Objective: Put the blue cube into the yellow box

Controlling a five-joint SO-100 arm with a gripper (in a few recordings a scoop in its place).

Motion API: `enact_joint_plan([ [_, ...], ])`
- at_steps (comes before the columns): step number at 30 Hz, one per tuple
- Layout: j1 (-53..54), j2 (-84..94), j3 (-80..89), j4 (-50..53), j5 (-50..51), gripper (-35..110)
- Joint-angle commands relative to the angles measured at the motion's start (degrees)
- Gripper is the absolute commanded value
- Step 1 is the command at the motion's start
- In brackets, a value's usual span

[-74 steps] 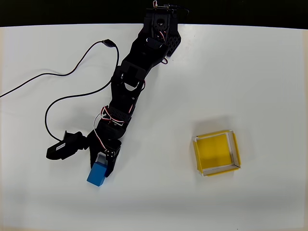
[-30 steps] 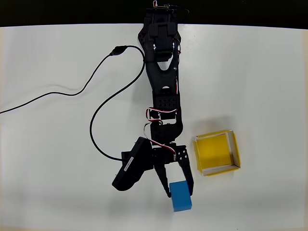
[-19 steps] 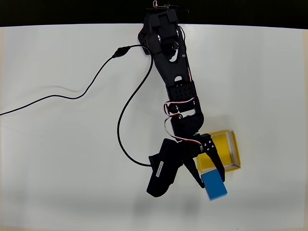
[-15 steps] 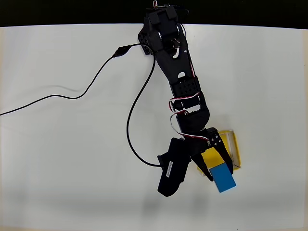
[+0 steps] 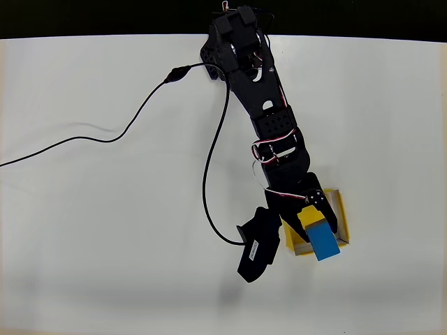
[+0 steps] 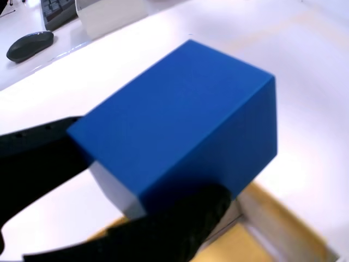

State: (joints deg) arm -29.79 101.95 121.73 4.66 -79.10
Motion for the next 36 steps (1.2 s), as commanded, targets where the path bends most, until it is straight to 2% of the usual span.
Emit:
enact_joint_plan([
  [1, -0.35, 3.16, -4.75, 2.37, 1.05, 15],
  [21, -1.58, -3.60, -4.75, 7.56, 7.03, 16],
  [31, -1.58, -5.62, -3.96, 9.93, 4.48, 31],
  [36, -0.97, -4.92, -3.78, 6.15, 0.70, 34],
])
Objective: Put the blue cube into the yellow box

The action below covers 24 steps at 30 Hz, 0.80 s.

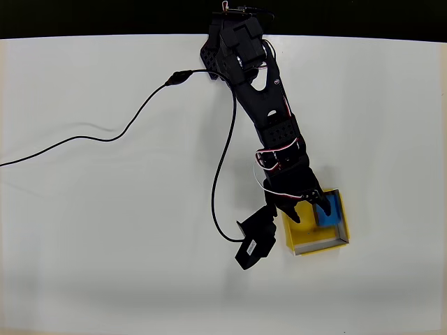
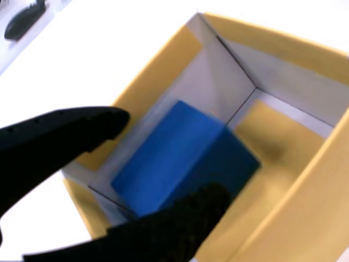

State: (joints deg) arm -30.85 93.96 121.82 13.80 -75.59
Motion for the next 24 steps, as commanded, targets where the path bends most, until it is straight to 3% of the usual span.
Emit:
enact_joint_plan([
  [1, 0.35, 3.87, -4.04, -4.83, -3.69, 34],
  [4, 1.32, 7.38, -5.71, -10.37, -6.50, 30],
  [11, 5.27, 17.58, -7.29, -11.34, -15.73, 15],
  [19, 16.88, 27.77, 8.09, -13.10, -19.69, 6],
  [24, 21.09, 39.46, 20.65, -8.61, -20.48, 2],
])
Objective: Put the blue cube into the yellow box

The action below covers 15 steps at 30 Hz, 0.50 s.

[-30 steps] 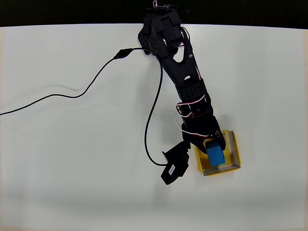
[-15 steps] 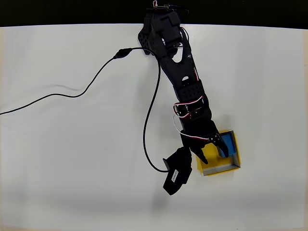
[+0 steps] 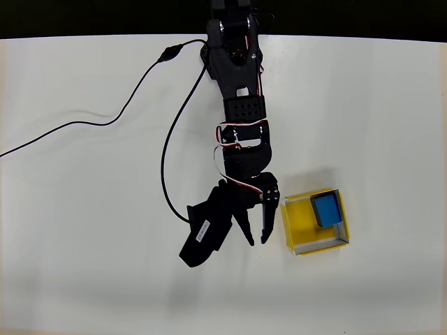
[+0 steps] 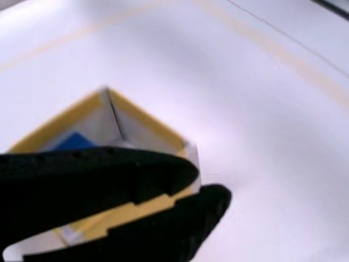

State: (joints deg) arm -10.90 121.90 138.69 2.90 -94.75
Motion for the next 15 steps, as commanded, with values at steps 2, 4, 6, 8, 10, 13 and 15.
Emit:
enact_joint_plan([
  [2, 1.49, 17.05, 8.17, 5.54, -1.23, 1],
  [4, 1.49, 23.12, 12.74, 9.05, -1.05, 0],
  [6, 1.41, 28.74, 18.02, 10.72, -0.79, 0],
  [8, 1.23, 34.54, 23.64, 12.39, -0.79, 0],
  [10, 0.79, 40.96, 29.53, 14.50, -0.62, 0],
  [13, 0.53, 50.19, 35.77, 21.71, 0.18, 0],
  [15, 1.05, 54.67, 38.76, 25.58, 1.41, 0],
])
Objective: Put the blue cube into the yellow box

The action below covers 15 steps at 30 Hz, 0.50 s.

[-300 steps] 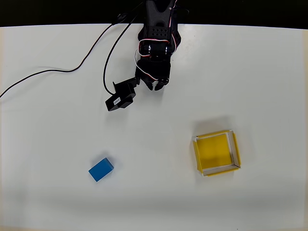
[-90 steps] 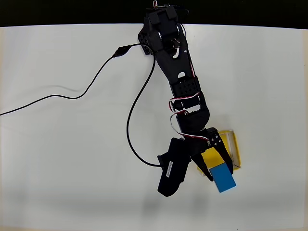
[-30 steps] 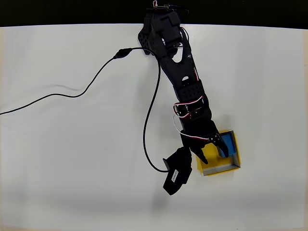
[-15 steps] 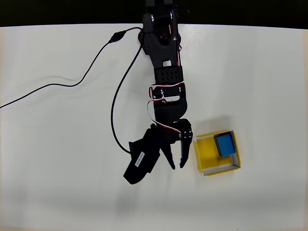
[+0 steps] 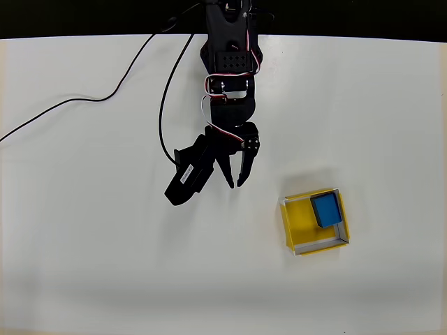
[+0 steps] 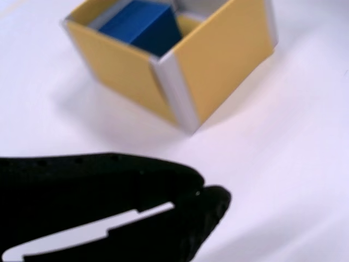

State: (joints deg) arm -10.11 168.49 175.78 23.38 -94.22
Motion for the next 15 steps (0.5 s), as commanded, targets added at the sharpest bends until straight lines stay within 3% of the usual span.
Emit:
enact_joint_plan([
  [1, 0.70, 9.93, 2.81, 7.38, 1.41, 0],
  [8, 3.08, 18.19, 4.39, 26.81, 3.96, 0],
  [15, 4.22, 22.59, 4.39, 51.50, -1.32, 0],
])
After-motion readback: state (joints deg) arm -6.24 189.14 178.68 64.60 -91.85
